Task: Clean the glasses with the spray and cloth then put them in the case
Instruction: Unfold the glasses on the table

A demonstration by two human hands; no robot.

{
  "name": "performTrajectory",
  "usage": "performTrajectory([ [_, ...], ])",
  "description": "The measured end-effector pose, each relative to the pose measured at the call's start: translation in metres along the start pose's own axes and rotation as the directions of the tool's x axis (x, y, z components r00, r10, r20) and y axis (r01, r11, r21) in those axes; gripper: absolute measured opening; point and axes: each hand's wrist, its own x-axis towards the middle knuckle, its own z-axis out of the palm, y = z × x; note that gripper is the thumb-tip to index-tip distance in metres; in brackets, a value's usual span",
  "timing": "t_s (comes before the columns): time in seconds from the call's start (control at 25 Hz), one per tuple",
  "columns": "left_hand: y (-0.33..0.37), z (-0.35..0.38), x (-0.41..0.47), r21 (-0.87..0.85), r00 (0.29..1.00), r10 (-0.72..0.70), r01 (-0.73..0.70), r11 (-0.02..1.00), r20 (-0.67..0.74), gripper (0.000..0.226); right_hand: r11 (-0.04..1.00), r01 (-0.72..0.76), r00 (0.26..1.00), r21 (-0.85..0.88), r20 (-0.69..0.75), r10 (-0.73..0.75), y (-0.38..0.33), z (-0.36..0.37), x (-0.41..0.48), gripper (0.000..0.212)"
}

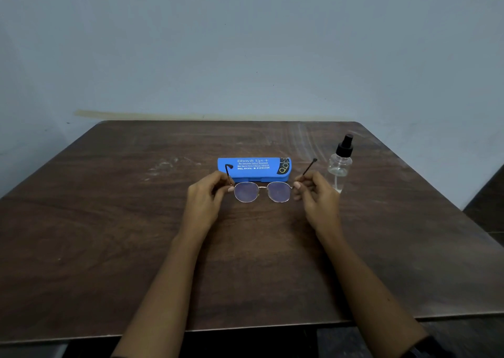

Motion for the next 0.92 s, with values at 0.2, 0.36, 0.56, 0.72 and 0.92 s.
performTrajectory([
  [0.2, -0.0021, 0.0006, -0.0004, 0.020, 0.999, 0.037, -0.037, 0.999, -0.009, 0.006, 0.999, 0.002, 1.000, 0.051, 0.008, -0.002, 0.0023, 0.0004, 0.0009, 0.012],
  [0.36, -0.0015, 0.0009, -0.0003, 0.014, 0.998, 0.057, -0.057, 0.998, -0.014, 0.008, 0.996, -0.006, 1.000, 0.086, 0.003, 0.006, 0.0019, 0.0006, 0.0014, 0.015],
  [0.56, -0.0002, 0.0013, -0.0008, 0.011, 0.998, 0.010, -0.009, 1.000, -0.060, 0.011, 0.996, -0.003, 1.000, 0.094, 0.010, 0.002, 0.0001, 0.0006, 0.0005, 0.016],
  [0.72, 0.0004, 0.0016, -0.0011, 0.006, 0.998, 0.000, 0.000, 1.000, -0.067, 0.010, 0.996, -0.009, 1.000, 0.093, 0.009, 0.008, 0.0001, 0.0007, -0.0002, 0.014],
  [0.92, 0.0004, 0.0018, -0.0009, -0.005, 0.998, -0.010, 0.010, 1.000, -0.057, 0.010, 0.997, -0.011, 1.000, 0.072, 0.008, 0.010, 0.0023, 0.0016, 0.0009, 0.015],
])
